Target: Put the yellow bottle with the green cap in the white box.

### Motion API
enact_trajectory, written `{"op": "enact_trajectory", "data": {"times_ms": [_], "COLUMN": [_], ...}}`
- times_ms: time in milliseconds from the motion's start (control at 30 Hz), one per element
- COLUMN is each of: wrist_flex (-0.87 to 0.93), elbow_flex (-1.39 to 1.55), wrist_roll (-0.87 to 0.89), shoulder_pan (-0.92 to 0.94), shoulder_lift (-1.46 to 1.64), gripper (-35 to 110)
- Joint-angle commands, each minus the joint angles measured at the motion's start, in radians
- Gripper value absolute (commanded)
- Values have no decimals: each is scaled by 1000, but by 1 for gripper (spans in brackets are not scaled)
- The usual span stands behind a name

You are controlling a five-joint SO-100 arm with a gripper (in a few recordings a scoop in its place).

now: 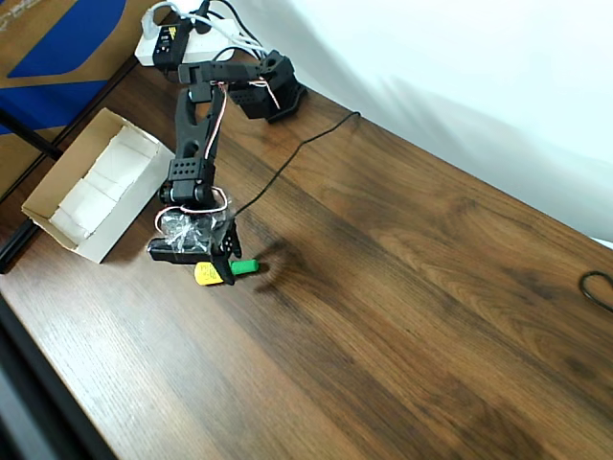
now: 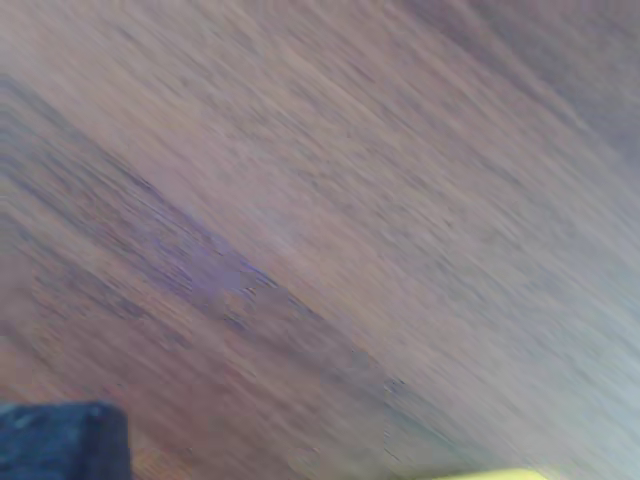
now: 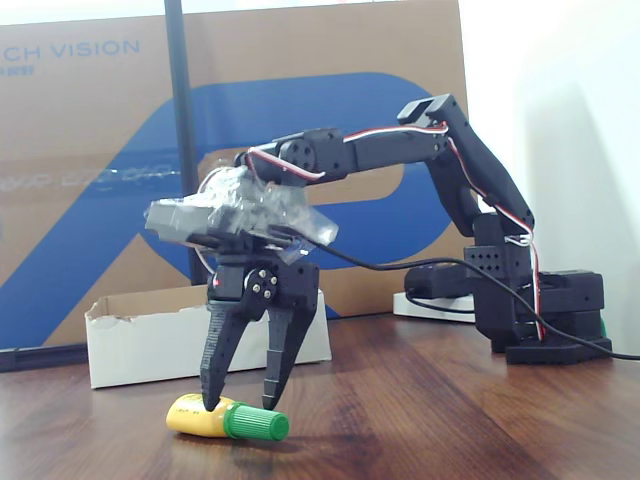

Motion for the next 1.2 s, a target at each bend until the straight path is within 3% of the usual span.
{"op": "enact_trajectory", "data": {"times_ms": [0, 700, 933, 1067, 1167], "wrist_flex": [20, 67, 67, 67, 64], "elbow_flex": [-89, -17, 40, 63, 81], "wrist_roll": [-12, -44, -78, -95, -98], "shoulder_pan": [-21, -43, -17, -6, 0], "shoulder_lift": [23, 15, 55, 71, 84], "gripper": [24, 21, 15, 2, 0]}}
